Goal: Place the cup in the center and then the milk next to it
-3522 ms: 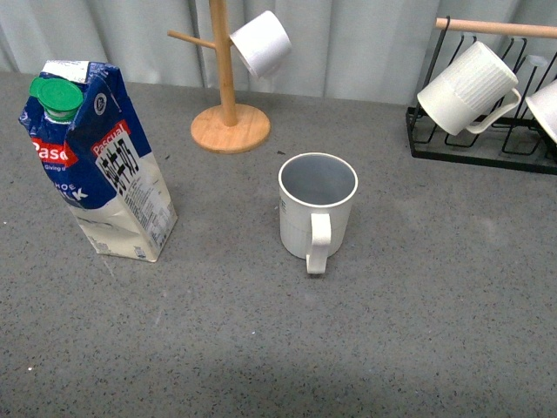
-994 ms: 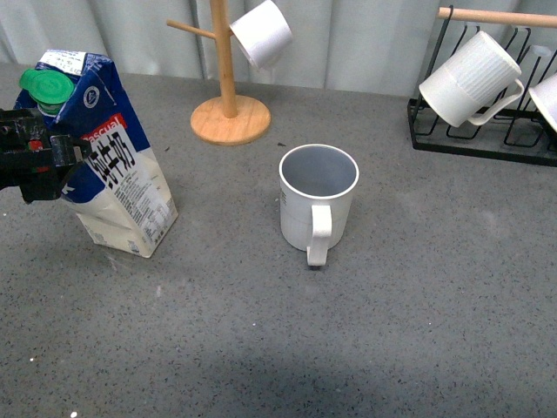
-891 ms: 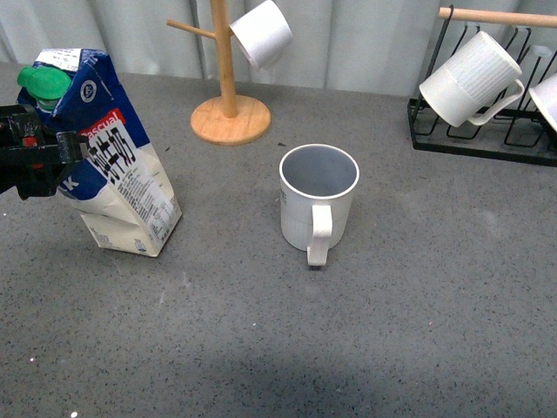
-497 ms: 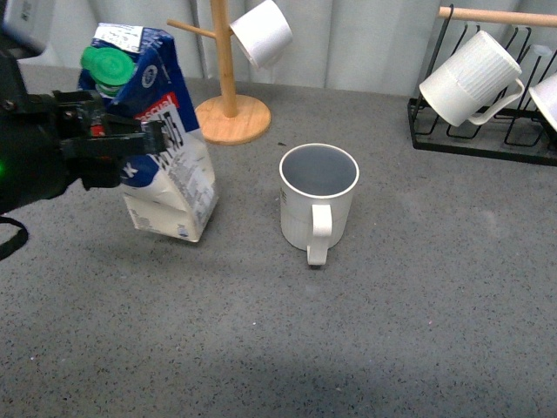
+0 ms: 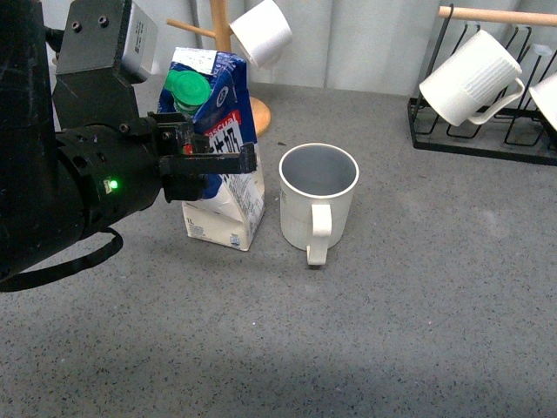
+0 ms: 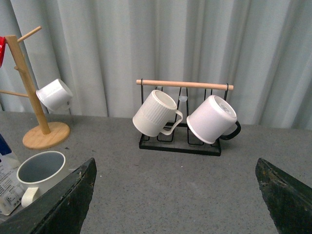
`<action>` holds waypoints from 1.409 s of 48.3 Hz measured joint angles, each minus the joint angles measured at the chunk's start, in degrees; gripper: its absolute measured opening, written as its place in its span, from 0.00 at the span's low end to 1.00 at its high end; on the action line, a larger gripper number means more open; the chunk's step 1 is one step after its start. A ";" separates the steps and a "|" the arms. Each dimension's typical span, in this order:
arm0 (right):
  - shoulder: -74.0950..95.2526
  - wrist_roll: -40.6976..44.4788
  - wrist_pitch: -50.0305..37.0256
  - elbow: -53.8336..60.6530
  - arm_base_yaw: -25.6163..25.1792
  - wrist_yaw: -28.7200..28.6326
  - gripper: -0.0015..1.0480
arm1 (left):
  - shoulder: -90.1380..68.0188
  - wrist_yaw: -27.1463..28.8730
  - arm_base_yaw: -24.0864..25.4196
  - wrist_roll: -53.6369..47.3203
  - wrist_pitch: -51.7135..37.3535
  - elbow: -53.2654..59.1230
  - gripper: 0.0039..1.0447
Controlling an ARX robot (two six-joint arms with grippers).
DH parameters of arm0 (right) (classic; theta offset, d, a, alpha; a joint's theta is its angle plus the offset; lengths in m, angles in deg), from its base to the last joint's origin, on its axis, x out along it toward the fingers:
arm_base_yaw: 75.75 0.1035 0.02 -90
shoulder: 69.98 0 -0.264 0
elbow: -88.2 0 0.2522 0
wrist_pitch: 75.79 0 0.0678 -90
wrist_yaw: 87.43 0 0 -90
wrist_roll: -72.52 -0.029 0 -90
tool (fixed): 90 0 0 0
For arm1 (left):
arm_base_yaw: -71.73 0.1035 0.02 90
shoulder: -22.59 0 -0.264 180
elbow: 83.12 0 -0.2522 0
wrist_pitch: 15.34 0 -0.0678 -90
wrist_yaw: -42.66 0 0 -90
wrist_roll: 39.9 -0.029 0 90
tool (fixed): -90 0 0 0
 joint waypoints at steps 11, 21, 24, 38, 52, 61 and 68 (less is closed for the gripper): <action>0.00 0.00 0.00 0.00 0.00 0.00 0.91 | 0.00 0.37 -0.94 -0.02 2.95 -1.64 0.31; 0.00 0.00 0.00 0.00 0.00 0.00 0.91 | 4.07 0.22 -1.11 0.00 4.79 -1.64 0.71; 0.00 0.00 0.00 0.00 0.00 0.00 0.91 | 6.21 0.24 -1.11 0.04 5.31 -1.66 0.81; 0.00 0.00 0.00 0.00 0.00 0.00 0.91 | 14.67 3.78 0.81 -2.14 6.80 -2.34 0.94; 0.00 0.00 0.00 0.00 0.00 0.04 0.91 | 20.00 11.74 5.01 -11.26 -7.54 8.39 0.58; 0.00 0.00 0.00 0.00 0.00 -0.04 0.91 | 28.72 6.86 10.36 -12.52 -8.81 19.28 0.18; 0.00 0.00 0.00 0.00 0.00 -0.02 0.91 | 37.46 3.48 13.22 -12.92 -5.14 24.06 0.04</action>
